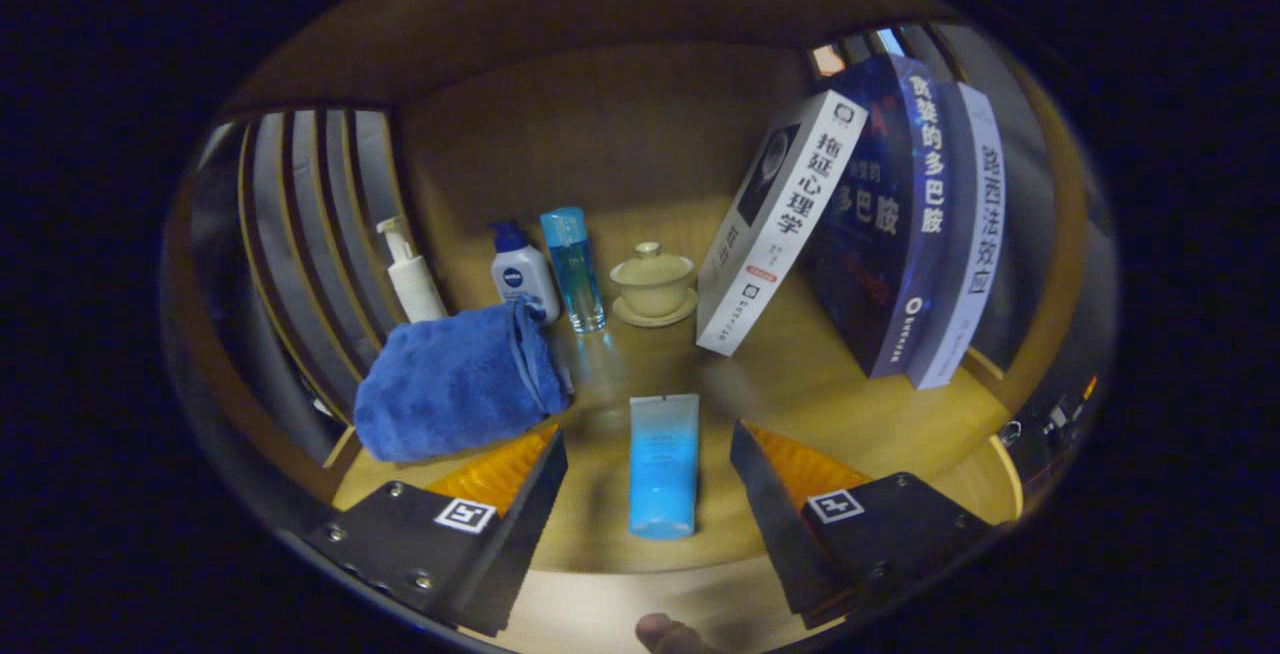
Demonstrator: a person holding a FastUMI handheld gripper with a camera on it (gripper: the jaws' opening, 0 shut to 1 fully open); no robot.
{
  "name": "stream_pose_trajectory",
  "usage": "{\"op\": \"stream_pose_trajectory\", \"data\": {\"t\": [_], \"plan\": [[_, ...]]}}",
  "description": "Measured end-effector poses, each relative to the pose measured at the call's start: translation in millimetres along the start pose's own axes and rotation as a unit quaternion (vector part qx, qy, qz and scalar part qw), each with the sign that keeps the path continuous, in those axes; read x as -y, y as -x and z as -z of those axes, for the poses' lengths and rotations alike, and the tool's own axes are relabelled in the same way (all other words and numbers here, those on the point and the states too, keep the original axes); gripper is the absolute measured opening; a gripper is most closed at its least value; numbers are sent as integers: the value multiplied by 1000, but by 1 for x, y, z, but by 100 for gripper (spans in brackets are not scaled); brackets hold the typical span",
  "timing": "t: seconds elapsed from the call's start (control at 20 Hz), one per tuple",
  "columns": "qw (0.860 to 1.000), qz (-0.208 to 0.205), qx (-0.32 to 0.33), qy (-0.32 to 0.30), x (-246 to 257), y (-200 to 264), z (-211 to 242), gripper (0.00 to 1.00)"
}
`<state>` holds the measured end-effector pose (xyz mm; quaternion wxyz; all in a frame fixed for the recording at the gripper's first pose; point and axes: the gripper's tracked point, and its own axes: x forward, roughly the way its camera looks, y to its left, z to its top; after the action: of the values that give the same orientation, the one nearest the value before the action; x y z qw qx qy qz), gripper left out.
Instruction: Pull open the drawer, take out the items inside it, and place them on the countertop above the cabinet.
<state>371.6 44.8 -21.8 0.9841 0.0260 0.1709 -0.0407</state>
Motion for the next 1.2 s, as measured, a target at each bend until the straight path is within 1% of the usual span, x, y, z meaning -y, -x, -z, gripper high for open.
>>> {"op": "stream_pose_trajectory", "data": {"t": [0.4,0.6,0.7,0.85,1.0,1.2], "plan": [[999,-21,20,-20,4,128,-10,97],[998,-25,57,5,13,187,-6,97],[995,-29,90,12,16,216,-3,97],[991,-23,130,26,25,257,12,97],[986,-17,158,44,31,282,38,97],[984,-14,171,41,40,292,75,97]]}}
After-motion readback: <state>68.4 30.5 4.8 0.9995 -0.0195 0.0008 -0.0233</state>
